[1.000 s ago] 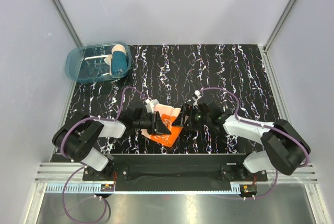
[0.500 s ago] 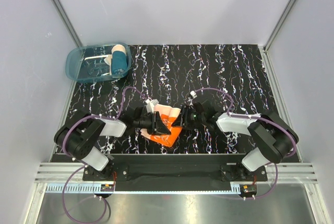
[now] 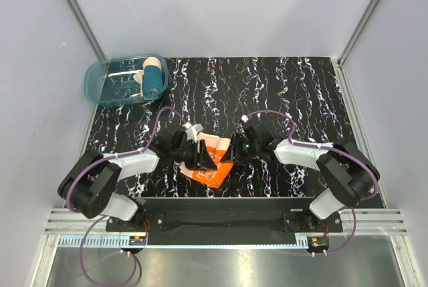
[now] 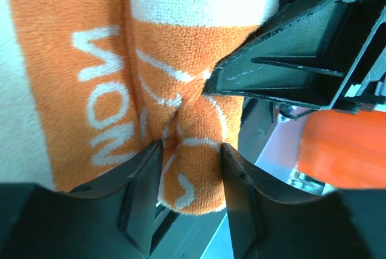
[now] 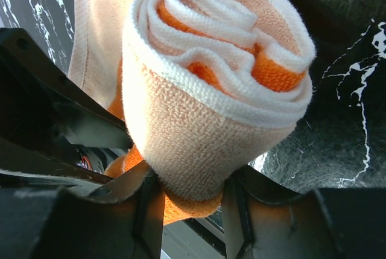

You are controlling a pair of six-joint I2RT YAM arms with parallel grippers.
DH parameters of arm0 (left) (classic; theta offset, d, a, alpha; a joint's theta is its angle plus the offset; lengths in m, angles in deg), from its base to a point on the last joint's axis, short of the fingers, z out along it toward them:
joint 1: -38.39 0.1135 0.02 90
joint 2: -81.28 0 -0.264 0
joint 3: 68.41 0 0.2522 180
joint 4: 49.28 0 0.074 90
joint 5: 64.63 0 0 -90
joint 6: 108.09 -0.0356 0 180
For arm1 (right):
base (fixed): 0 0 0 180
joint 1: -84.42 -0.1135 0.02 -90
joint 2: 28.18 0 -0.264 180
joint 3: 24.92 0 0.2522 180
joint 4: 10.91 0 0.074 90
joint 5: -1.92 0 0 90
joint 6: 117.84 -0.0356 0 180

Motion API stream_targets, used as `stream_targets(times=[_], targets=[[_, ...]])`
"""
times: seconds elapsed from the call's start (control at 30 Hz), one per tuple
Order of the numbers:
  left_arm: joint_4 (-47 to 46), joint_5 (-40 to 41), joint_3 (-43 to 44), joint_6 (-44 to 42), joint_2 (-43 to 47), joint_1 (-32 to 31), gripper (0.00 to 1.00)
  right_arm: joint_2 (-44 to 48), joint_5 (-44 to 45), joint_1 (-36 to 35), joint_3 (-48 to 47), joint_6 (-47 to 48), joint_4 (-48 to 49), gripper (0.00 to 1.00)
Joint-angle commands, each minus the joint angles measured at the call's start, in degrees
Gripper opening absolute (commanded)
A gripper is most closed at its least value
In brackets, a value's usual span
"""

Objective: Roll the towels
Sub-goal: Roll the towel

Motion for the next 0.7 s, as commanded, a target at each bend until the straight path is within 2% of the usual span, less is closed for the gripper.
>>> stream_targets(times=[0.0,0.07,0.2,0.3,0.33,0.47,0.67], targets=[[8.9,6.1,3.2,-5.2,3.6,0.1,0.49,-1.2,2.1,-0.5,-0.9,3.0,-8.8,0.4],[12.4,7.8,4.3,-6.7,5.6,-0.2,0.5,-1.3,1.9,-0.7,-1.4,3.5,-10.1,0.4],[21.6,18.9,8.7,-10.7,9.4,-3.8,0.54,-1.6,1.2,-1.0,-2.7,4.6,-12.5,0.39],[27.2,28.1,12.9,-12.9,11.9,-8.8,0.58,-1.7,1.4,-1.1,-3.6,5.3,-14.4,0.39],[29.5,30.7,13.8,-13.2,13.1,-11.9,0.62,-1.7,1.4,-1.1,-4.0,5.6,-14.8,0.38],[32.0,45.8,17.2,-14.9,16.2,-19.8,0.66,-1.5,1.7,-1.3,-5.2,6.1,-17.4,0.38],[32.3,58.6,19.1,-18.1,16.5,-30.6,0.7,-0.8,1.9,-1.5,-6.0,6.1,-18.8,0.38]])
